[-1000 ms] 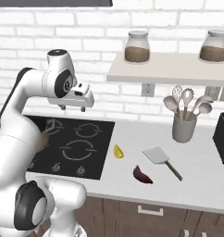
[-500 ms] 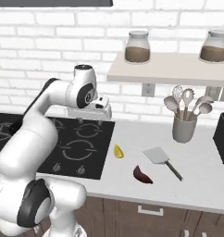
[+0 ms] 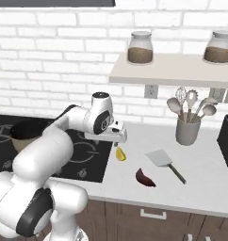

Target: Put the potato and lemon wedge in the pot. Retrieve the spatula and lightly stir the vegetables in the pot.

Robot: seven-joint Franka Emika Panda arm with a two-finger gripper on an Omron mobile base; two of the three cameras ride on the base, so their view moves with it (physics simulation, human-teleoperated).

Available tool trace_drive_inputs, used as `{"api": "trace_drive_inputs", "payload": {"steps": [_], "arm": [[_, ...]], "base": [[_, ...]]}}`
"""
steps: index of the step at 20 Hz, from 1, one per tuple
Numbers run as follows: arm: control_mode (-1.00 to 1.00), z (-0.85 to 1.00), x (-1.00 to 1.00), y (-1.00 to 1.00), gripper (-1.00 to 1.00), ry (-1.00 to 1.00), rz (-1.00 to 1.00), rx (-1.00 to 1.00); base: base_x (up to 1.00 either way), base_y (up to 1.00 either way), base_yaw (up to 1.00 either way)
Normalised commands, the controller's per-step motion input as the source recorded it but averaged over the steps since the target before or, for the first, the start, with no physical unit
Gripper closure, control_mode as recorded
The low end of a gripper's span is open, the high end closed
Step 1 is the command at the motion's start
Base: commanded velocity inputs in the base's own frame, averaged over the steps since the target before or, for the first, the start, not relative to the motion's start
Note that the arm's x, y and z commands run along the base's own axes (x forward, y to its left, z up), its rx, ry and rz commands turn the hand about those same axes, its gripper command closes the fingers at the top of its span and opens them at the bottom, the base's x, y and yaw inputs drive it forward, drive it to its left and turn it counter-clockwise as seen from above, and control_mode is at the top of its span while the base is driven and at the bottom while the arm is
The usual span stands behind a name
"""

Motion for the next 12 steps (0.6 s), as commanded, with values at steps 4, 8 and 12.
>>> {"api": "trace_drive_inputs", "payload": {"steps": [4, 8, 12], "arm": [[-1.00, -0.63, 0.44, -0.21, -1.00, 0.05, 0.00, -0.02], [-1.00, -0.52, 0.30, -0.26, -1.00, 0.02, 0.00, -0.04], [-1.00, -0.39, 0.20, -0.21, -1.00, 0.00, 0.00, -0.04]], "base": [[0.00, 0.00, 0.00], [0.00, 0.00, 0.00], [0.00, 0.00, 0.00]]}}
